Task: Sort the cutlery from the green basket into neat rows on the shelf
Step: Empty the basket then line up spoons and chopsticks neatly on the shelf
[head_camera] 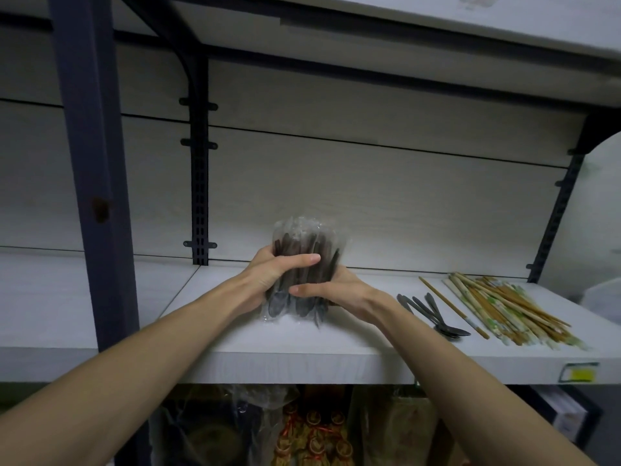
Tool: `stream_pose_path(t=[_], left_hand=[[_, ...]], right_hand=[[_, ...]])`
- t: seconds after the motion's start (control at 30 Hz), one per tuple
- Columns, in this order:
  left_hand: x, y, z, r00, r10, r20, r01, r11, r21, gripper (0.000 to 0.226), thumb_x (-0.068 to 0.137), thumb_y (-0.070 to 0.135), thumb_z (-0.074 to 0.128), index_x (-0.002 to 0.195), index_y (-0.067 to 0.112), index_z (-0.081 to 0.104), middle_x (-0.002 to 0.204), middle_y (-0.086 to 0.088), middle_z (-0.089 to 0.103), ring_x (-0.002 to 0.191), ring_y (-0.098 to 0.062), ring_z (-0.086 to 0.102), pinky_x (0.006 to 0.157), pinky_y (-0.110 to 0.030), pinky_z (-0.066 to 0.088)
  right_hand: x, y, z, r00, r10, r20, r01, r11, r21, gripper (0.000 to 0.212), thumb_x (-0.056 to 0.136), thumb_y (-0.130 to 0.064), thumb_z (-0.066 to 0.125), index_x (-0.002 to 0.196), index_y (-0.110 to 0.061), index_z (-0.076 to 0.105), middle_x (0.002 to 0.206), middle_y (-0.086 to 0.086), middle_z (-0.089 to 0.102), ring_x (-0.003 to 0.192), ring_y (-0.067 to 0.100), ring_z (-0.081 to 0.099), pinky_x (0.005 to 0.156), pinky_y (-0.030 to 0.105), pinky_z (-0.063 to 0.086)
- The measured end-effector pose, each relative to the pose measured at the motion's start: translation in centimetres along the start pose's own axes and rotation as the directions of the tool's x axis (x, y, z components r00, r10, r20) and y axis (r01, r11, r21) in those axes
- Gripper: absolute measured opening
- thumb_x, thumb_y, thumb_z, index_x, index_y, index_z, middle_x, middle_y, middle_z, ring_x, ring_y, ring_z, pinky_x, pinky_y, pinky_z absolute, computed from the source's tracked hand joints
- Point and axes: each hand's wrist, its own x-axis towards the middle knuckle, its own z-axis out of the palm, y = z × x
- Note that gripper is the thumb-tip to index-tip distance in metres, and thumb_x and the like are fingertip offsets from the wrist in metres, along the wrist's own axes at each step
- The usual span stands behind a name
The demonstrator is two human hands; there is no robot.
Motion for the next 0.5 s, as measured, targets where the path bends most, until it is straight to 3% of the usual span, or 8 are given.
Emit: stream_pose_path(t=[0.2,0.37,0.43,0.5], left_hand=[[-0.1,-0.4,0.4,0.991,-0.004,-0.134,-0.01,0.994,-0.105,0.046,0.075,0.021,0.088,0.116,0.013,0.07,0.104,-0.01,0.078,0.097,-0.027,0.076,0.092,-0.049,0.059],[-0.1,-0.3,0.3,0.995,-0.012,-0.101,0.006,0.998,-0.055,0.059,0.069,0.037,0.092,0.12,0.014,0.071,0.107,-0.008,0.078,0.101,-0.024,0.075,0.098,-0.045,0.056],[-0.3,-0.5,0.4,0.998,-0.033,-0.053,0.033,0.999,-0.005,0.065,0.066,0.041,0.092,0.12,0.013,0.07,0.106,-0.008,0.078,0.101,-0.023,0.075,0.1,-0.042,0.055],[-0.5,-0.9,0.6,0.999,-0.039,-0.027,0.04,0.998,0.053,0.061,0.069,0.039,0.091,0.119,0.012,0.07,0.105,-0.007,0.078,0.1,-0.021,0.075,0.099,-0.04,0.055]], right_hand=[[-0.3,-0.2,-0.1,1.0,0.002,-0.026,-0.002,1.0,0.015,0.045,0.078,-0.018,0.086,0.12,-0.014,0.07,0.109,0.006,0.077,0.101,0.021,0.074,0.093,0.039,0.058],[-1.2,0.3,-0.1,0.963,-0.109,-0.246,0.126,0.99,0.056,0.036,0.089,-0.021,0.076,0.124,-0.016,0.066,0.111,0.0,0.076,0.103,0.01,0.072,0.083,0.019,0.056],[-1.5,0.3,0.1,0.955,-0.111,-0.276,0.134,0.989,0.067,0.029,0.098,-0.025,0.065,0.125,-0.015,0.068,0.113,-0.002,0.075,0.101,0.003,0.071,0.078,0.012,0.053],[-1.8,0.3,0.3,0.96,-0.095,-0.262,0.119,0.99,0.076,0.027,0.102,-0.027,0.059,0.123,-0.014,0.069,0.112,-0.002,0.075,0.1,0.004,0.071,0.078,0.014,0.054]])
